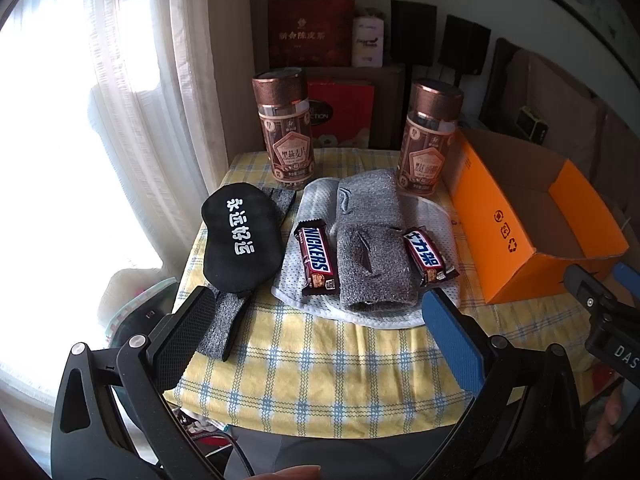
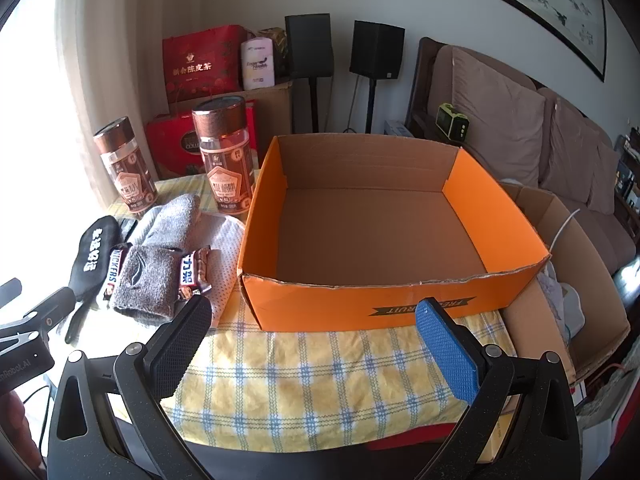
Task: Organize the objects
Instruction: 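Grasp the Snickers bar with the left tool while the right tool grasps the blue-wrapped bar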
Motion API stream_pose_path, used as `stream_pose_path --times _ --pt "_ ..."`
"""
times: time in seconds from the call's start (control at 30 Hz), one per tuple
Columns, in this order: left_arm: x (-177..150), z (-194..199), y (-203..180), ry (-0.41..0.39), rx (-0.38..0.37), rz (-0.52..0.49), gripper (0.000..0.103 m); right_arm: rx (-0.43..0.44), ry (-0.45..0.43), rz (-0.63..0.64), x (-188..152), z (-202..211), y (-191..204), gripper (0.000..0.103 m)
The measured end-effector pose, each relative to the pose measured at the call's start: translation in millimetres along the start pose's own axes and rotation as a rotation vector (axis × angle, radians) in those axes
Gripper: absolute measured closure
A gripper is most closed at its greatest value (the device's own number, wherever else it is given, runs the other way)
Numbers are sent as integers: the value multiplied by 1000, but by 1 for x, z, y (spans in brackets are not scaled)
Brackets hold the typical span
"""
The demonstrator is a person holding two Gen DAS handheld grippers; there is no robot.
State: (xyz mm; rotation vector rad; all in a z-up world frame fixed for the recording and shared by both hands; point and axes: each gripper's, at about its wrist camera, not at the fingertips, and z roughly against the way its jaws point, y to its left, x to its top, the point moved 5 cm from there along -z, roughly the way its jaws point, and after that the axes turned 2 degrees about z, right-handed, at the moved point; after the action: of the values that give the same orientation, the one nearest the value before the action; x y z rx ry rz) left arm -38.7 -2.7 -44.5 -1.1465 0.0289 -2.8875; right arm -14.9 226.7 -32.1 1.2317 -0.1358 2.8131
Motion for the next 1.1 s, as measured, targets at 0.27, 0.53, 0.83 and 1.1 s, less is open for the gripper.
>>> stream_pose_path --times 0.27,0.53,0.83,1.1 --pt "2 -4 6 -21 -11 -13 0 6 4 8 0 -4 3 0" --pt "4 -16 26 -7 -55 27 0 42 6 34 2 -11 14 0" --pt "10 -38 47 35 -110 55 11 141 -31 127 15 -14 50 2" --pt "29 -69 42 96 -172 57 39 279 29 188 32 -38 91 47"
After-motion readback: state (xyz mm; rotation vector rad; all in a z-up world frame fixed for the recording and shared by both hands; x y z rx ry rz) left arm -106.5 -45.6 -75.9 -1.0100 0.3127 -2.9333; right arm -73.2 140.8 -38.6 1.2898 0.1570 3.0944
